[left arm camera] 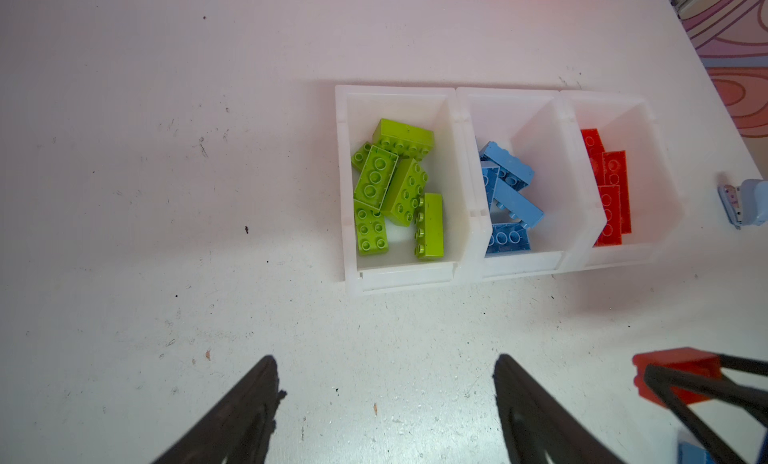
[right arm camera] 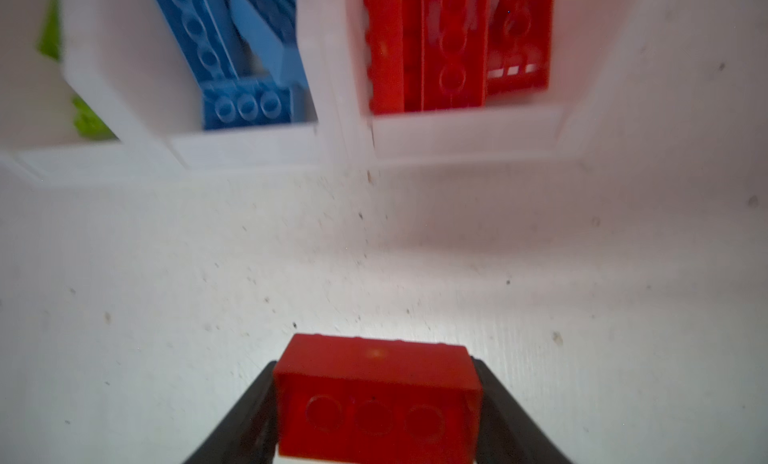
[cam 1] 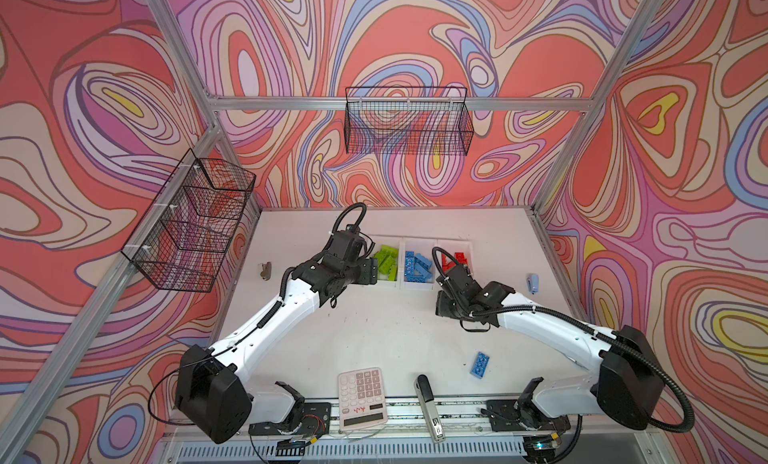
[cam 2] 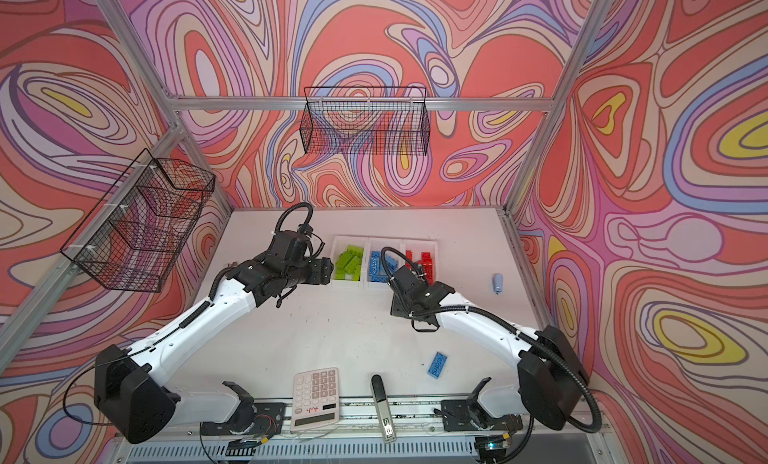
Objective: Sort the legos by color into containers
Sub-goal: 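Grasp the red brick with the right gripper and lift it, then drop the red brick in the farthest compartment while the left gripper lowers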
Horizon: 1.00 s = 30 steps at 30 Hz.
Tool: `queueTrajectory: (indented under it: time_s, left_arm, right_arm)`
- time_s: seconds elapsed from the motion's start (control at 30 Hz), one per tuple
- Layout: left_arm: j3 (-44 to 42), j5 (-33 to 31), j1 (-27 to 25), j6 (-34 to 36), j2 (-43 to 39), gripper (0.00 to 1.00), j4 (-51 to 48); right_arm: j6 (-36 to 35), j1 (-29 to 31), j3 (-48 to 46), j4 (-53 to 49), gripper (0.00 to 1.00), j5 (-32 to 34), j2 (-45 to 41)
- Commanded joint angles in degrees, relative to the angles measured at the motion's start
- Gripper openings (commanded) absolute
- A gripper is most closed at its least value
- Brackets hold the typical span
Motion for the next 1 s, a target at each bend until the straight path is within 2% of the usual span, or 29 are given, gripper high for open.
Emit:
queueTrajectory:
  time_s: [0.0,0.13,0.37,0.53,0.67,0.8,0.97]
  left_arm:
    - [-2.28,1.69,0.24,-0.34,-2.5,0.82,0.98]
    - [-5.58,1.59,0.24,-0.3,-5.27,0.82,1.43]
    - [-7.27,3.51,-1.18,-0.24,-8.24,0.82,-0.08]
    - [-6.62,0.46,-8.59,0.59,-6.23,0.83,-1.64]
    - [-4.68,-0.08,-15.8,0.9,-2.09,0.85,-1.21]
    - [-0.51,1.59,-24.08,1.06,4.77,0.87,0.26]
    - [8.37,4.94,-33.27,1.63,16.02,0.89,-0.98]
  right_arm:
    - [-5.2,-6.69,4.16,-0.24,0.56,2.7,0.41]
    - [-10.87,-13.61,9.79,3.51,0.56,0.24,5.09]
    - [-15.01,-18.07,17.68,8.12,0.6,-3.98,16.38]
    - [-15.86,-19.52,20.35,9.71,0.75,-6.02,21.04]
    - [-15.97,-19.95,20.6,9.68,0.82,-5.63,20.02]
    - [-15.9,-22.39,17.9,9.06,0.86,-4.73,15.6]
    - [-16.21,-30.12,13.52,8.35,0.87,-5.04,8.06]
